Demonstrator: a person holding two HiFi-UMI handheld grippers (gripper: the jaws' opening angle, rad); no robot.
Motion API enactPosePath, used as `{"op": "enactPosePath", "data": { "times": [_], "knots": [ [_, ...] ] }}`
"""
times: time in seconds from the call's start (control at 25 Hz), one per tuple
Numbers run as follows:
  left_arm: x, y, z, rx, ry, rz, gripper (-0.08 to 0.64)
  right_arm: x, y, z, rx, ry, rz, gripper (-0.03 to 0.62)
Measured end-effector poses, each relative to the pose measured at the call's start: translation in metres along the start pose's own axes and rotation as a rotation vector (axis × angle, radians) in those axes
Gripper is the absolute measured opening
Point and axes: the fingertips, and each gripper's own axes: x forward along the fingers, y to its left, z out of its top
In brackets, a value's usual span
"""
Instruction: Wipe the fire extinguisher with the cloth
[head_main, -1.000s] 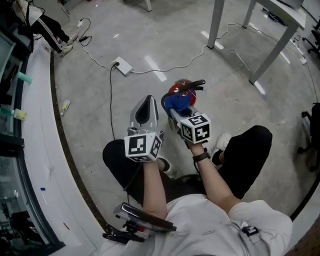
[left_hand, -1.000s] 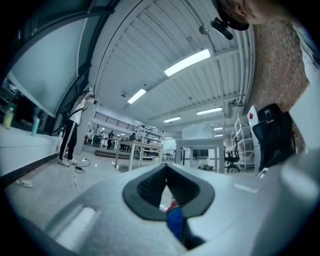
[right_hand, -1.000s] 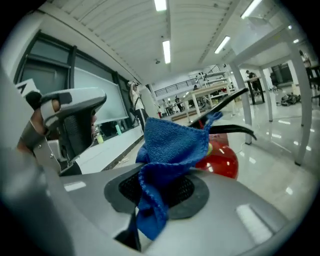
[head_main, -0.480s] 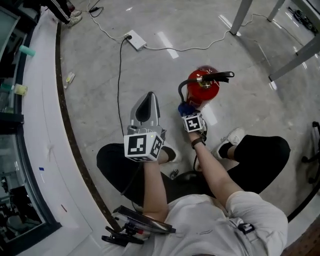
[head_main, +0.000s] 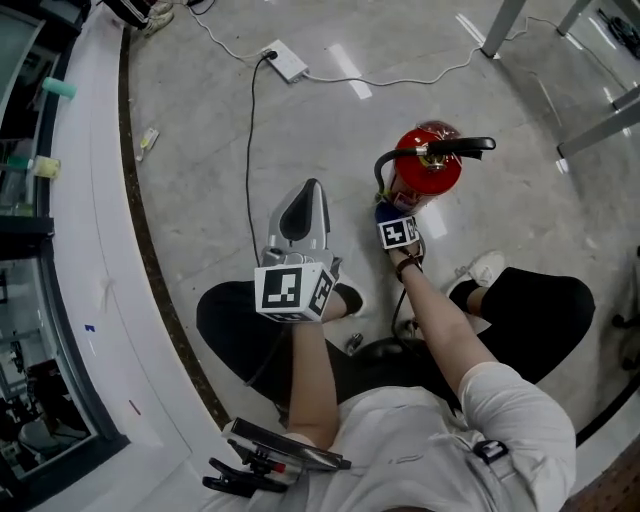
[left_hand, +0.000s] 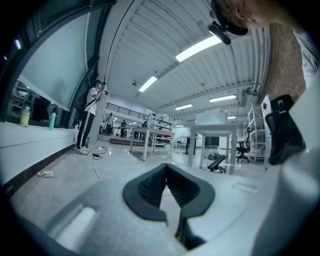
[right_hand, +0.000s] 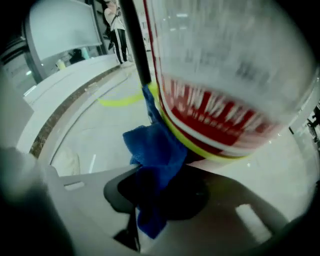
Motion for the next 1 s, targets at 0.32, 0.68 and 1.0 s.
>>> {"op": "enactPosePath", "data": {
  "times": [0.32,0.68,1.0],
  "knots": [
    [-0.001,-0.006,0.027,-0.024,-0.071,0.006,0.0,-0.237,0.042,0.078,-0.001,-0.604,0.187,0.107],
    [0.001,-0.042,0.04,-0.03,-0.106,-0.059,0.0,-0.379,0.008,0.178,-0.06,-0.91,0.093,0.11],
    [-0.005,-0.037,0.037,-0.013,-0.095,-0.052,0.0,-0.275,0.033,0.116,-0.119,-0.735,0.143,0.11]
  ]
}}
